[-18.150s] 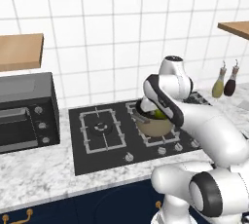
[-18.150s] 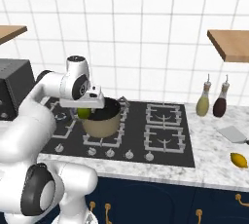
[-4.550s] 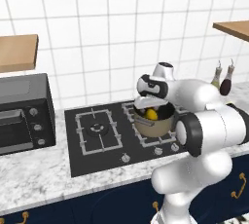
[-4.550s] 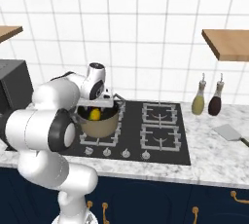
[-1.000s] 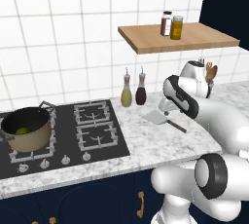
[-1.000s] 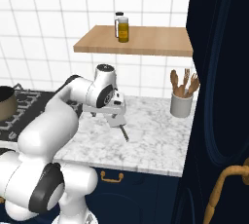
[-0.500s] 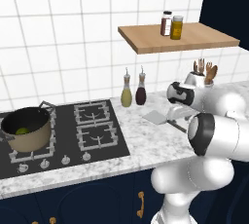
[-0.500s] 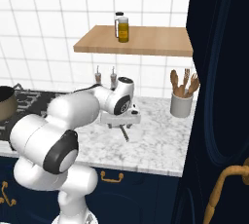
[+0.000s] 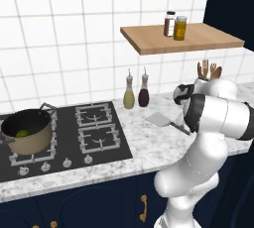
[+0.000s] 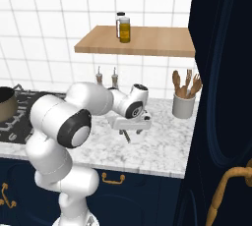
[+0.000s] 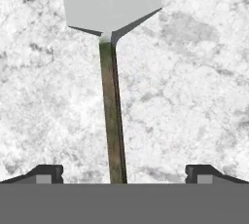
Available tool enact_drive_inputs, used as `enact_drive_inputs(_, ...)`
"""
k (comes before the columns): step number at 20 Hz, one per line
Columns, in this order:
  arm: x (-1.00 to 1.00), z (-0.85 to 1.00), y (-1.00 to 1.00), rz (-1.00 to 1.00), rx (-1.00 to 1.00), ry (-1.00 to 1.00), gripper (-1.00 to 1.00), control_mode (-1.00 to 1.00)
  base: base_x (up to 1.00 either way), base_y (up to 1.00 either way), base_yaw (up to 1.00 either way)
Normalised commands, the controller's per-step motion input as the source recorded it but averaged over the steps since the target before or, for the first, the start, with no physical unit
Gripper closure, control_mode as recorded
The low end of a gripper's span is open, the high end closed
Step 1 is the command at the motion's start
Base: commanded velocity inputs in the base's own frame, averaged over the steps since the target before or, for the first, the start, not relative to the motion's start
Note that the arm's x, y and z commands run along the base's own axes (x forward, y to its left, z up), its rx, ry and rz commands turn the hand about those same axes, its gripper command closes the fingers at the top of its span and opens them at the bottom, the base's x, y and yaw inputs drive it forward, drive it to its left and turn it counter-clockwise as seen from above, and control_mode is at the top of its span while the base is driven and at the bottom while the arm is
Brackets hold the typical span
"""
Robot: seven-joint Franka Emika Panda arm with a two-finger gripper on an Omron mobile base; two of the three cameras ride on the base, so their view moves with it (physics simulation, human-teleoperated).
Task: Put the lime and lemon in the pot. Retrieve the spatula and lightly stir the vegetables in the pot.
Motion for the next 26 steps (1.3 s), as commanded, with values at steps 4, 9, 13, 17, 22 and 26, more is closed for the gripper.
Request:
enact_drive_inputs(4, 0.00, -0.28, -0.01, 0.06, 0.03, 0.00, -1.00, -1.00, 0.00, 0.00, 0.00)
enact_drive_inputs(9, -0.18, -0.13, 0.00, 0.07, 0.00, -0.01, -1.00, -1.00, 0.00, 0.00, 0.00)
enact_drive_inputs(13, -0.06, -0.15, 0.00, 0.07, 0.00, 0.00, -1.00, -1.00, 0.00, 0.00, 0.00)
enact_drive_inputs(17, 0.00, -0.20, 0.00, 0.03, 0.01, -0.04, -1.00, -1.00, 0.00, 0.00, 0.00)
enact_drive_inputs(22, 0.00, -0.10, 0.00, 0.00, 0.05, -0.03, -1.00, -1.00, 0.00, 0.00, 0.00)
enact_drive_inputs(26, 0.00, -0.03, -0.03, 0.00, 0.01, 0.00, 1.00, -1.00, 0.00, 0.00, 0.00)
